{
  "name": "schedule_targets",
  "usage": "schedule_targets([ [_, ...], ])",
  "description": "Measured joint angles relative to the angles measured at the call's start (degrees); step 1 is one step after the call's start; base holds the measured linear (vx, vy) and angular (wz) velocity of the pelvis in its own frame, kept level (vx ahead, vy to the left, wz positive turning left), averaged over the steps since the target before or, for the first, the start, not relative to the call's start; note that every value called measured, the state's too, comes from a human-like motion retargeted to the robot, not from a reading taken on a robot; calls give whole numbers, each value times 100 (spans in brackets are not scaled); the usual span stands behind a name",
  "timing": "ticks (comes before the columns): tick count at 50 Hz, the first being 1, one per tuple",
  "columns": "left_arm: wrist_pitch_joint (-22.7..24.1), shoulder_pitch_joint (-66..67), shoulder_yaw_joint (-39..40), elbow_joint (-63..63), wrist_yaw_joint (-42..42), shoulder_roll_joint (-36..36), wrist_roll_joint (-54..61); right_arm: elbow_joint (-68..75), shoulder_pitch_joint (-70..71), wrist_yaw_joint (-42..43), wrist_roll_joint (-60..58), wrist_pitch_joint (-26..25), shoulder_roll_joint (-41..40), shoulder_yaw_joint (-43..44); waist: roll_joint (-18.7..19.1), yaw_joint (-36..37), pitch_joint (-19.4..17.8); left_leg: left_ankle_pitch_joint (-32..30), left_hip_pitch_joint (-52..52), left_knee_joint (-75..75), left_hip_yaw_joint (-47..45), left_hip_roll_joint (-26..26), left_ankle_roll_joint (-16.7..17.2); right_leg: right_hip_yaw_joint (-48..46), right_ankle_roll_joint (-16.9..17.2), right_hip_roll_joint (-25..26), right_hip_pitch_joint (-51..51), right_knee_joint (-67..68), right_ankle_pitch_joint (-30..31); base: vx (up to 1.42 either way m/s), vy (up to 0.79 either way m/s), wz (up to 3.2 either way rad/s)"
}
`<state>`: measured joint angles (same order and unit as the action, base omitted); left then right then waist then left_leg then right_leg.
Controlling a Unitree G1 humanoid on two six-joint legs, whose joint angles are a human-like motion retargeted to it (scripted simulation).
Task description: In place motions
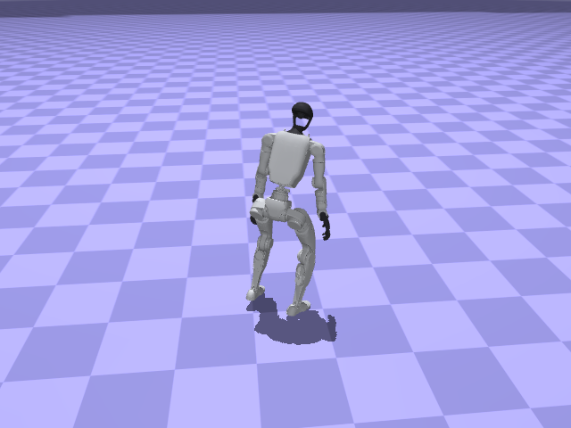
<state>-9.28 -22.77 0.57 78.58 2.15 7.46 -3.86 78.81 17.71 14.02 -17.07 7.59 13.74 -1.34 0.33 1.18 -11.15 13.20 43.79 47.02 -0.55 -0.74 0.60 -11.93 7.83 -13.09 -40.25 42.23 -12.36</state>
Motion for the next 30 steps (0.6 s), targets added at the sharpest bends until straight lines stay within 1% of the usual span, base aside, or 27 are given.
schedule_targets([
  [5,-42,-924,-199,-285,152,313,-163,-373,962,-289,-87,110,287,252,-86,269,64,563,1507,1958,-17,241,-263,455,100,-7,-1494,1942,-725,-12,-1,22],
  [9,-80,-1492,-166,-334,200,582,-283,-269,1805,-648,98,145,548,178,-164,361,-55,811,2256,3127,-195,237,-480,631,56,70,-2303,3112,-1068,-5,0,-4],
  [13,-64,-1795,-89,-224,227,663,-516,-261,2322,-930,-78,94,675,218,-174,442,-158,989,2662,3897,-331,147,-669,703,-29,105,-2745,3842,-1278,-5,0,-16],
  [16,-83,-1828,-113,52,244,660,-731,-325,2366,-1161,-198,96,616,357,-147,444,-176,1078,2664,4098,-338,100,-758,730,-26,128,-2738,4000,-1359,0,0,0],
  [20,-201,-1629,-121,447,411,588,-1173,-25,2170,-1416,45,134,435,570,-160,410,-135,1021,2257,3752,-275,105,-757,737,62,79,-2298,3585,-1269,5,-3,-6],
  [23,-273,-1272,-124,643,595,543,-1429,295,1789,-1554,174,54,271,714,-189,379,-75,851,1624,2945,-156,162,-627,720,159,67,-1650,2738,-993,10,-5,-10],
  [25,-409,-960,-103,727,679,474,-1467,436,1415,-1538,268,-59,153,720,-229,353,-22,660,1086,2153,-89,196,-510,680,177,65,-1127,1971,-723,8,-5,-10],
  [27,-481,-613,-33,810,708,333,-1324,560,1000,-1417,316,-141,34,650,-296,315,70,310,505,1118,-98,221,-390,609,142,38,-594,1051,-366,0,0,0],
  [30,-333,-33,-49,966,718,72,-804,758,308,-1158,84,-194,-181,698,-397,261,266,-377,-408,-622,-149,237,-171,418,33,-24,227,-450,257,11,-2,-5],
])
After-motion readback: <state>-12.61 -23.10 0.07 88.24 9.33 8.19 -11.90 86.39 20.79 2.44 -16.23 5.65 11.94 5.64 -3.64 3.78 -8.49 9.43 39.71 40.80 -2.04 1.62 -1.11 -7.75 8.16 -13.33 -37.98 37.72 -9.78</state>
